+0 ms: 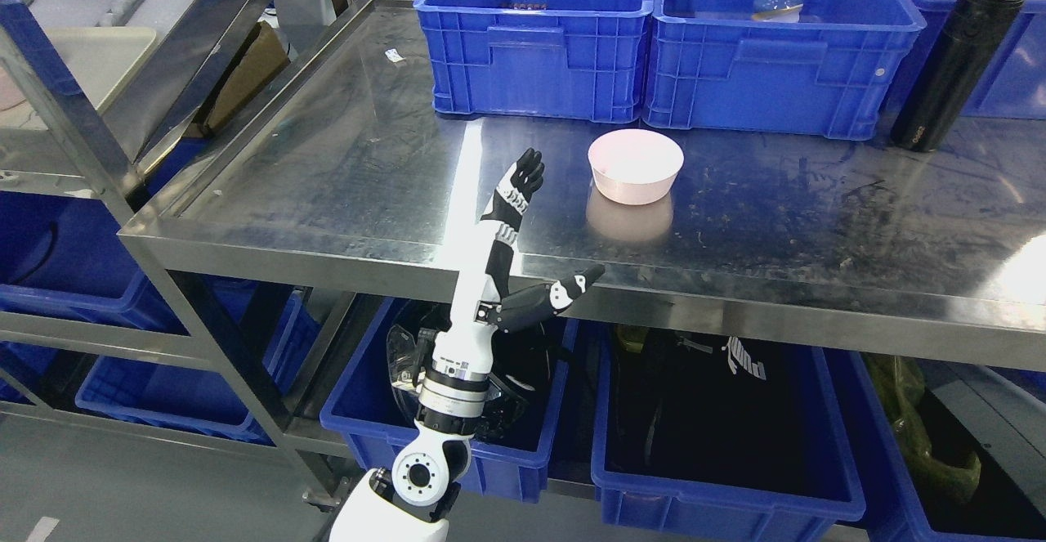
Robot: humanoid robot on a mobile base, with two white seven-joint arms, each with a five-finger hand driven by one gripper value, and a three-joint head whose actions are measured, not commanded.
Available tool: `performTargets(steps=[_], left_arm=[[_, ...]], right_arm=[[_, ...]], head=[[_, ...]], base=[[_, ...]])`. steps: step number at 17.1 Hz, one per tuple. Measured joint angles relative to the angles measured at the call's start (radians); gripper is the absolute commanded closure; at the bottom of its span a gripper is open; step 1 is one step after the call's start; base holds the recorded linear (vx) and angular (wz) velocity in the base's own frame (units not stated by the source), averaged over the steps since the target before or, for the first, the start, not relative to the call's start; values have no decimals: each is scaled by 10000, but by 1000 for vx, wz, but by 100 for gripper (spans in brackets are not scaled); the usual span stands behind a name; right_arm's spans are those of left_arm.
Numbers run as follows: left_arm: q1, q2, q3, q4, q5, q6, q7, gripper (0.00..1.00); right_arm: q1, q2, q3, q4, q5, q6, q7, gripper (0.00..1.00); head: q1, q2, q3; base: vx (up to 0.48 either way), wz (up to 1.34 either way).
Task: Stack pink IKEA bowl on shelf middle layer
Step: 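Reach the left hand toward the pink bowl on the steel shelf, then close the left hand fingers around the pink bowl's rim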
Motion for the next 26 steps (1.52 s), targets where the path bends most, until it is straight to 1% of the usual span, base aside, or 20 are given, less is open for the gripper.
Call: performTargets(steps=[4, 6, 8, 9, 11, 12, 14, 16, 19, 20, 22, 23, 25, 26], left_arm=[[229, 0, 177, -3, 0, -151, 0, 0], [-187, 6, 309, -7, 0, -54, -43, 0], [-918, 179, 444, -4, 0, 815, -180, 0], [-1341, 316, 513, -4, -15, 1422, -383, 0], [-2256, 624, 633, 14, -470, 2719, -1476, 0], [-2785, 791, 689, 19, -876, 3304, -2335, 1], [-4023, 1148, 794, 70, -2092, 3989, -4522, 2], [-5026, 1435, 755, 140, -3301, 4109, -6494, 0], [-5850, 1702, 537, 211, -4752, 4009, -7928, 0], [-6177, 1796, 430, 246, -5389, 3949, -8589, 4], [-6554, 1787, 297, 304, -6173, 3905, -9793, 8], [-6692, 1751, 247, 341, -6545, 3889, -10357, 12], [-6958, 1674, 138, 472, -7272, 3908, -11556, 12], [-7080, 1628, 92, 575, -7551, 3925, -11934, 12]], right_arm=[[1, 0, 0, 0, 0, 0, 25, 0], [0, 0, 0, 0, 0, 0, 51, 0], [1, 0, 0, 0, 0, 3, 52, 0], [2, 0, 0, 0, 0, 2, 43, 0], [0, 0, 0, 0, 0, 23, 33, 0], [0, 0, 0, 0, 0, 31, 27, 0], [0, 0, 0, 0, 0, 37, 11, 0], [0, 0, 0, 0, 0, 30, 2, 0], [1, 0, 0, 0, 0, 9, -3, 0], [1, 0, 0, 0, 0, 2, -6, 0], [2, 0, 0, 0, 0, -3, -6, 0], [1, 0, 0, 0, 0, -3, -6, 0], [1, 0, 0, 0, 0, -5, -6, 0], [3, 0, 0, 0, 0, -5, -7, 0]], head=[[0, 0, 0], [0, 0, 0], [0, 0, 0], [0, 0, 0], [0, 0, 0], [0, -1, 0], [0, 0, 0], [0, -1, 0], [0, -1, 0], [0, -1, 0], [0, -1, 0], [0, 0, 0], [0, 0, 0], [0, -1, 0]], base=[[15, -130], [13, -24], [0, 0], [0, 0], [0, 0], [0, 0], [41, -103], [47, -132], [59, -151], [56, -113], [43, -82], [51, -103], [50, -131], [49, -159]])
